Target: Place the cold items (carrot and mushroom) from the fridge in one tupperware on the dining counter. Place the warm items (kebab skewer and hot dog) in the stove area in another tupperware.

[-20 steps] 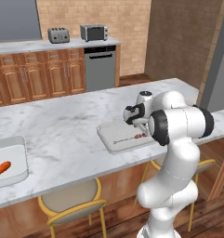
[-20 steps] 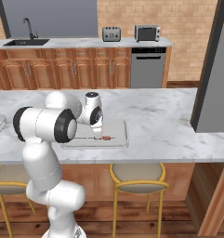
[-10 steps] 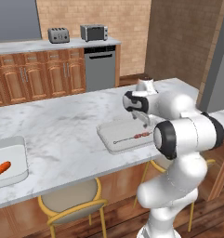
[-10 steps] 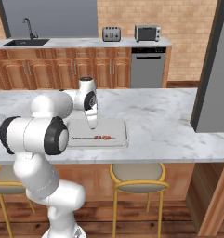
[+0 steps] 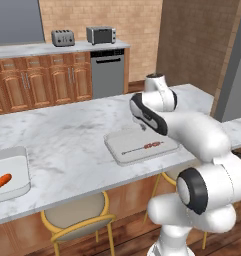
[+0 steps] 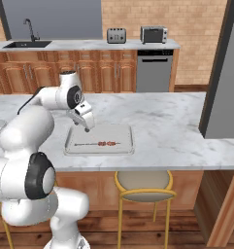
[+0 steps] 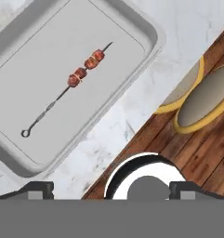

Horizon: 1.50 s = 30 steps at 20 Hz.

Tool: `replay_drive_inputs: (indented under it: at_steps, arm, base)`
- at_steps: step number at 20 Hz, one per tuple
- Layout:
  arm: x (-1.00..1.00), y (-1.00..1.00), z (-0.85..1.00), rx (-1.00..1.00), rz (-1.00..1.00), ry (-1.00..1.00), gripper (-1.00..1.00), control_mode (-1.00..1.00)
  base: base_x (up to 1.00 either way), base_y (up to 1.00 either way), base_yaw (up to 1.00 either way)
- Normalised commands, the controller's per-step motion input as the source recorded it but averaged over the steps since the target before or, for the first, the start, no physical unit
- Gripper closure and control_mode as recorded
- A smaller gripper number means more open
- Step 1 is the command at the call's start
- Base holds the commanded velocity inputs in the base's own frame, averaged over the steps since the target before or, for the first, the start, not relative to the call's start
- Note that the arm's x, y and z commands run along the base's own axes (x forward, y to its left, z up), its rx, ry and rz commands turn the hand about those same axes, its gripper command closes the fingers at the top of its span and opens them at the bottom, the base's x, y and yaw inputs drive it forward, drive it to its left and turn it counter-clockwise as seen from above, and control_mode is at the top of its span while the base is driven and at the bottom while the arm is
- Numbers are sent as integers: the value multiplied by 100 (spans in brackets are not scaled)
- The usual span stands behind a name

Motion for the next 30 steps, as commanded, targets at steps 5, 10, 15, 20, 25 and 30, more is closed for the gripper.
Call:
replay_drive_inputs:
  at_steps: [5,10,15,20,25,30]
  arm:
    - [-100,0,9,-8,58,0,-100,-100]
    - [-100,0,27,5,31,0,-100,-100]
    - [-100,0,27,12,28,0,-100,-100]
    - [-74,-3,3,1,11,3,-100,-100]
    - [-5,0,0,-15,-3,16,-100,-100]
    - [5,0,-6,-4,-1,9,-100,-100]
  base:
    - [0,0,0]
    - [0,0,0]
    - [0,0,0]
    - [0,0,0]
    - [0,0,0]
    - [0,0,0]
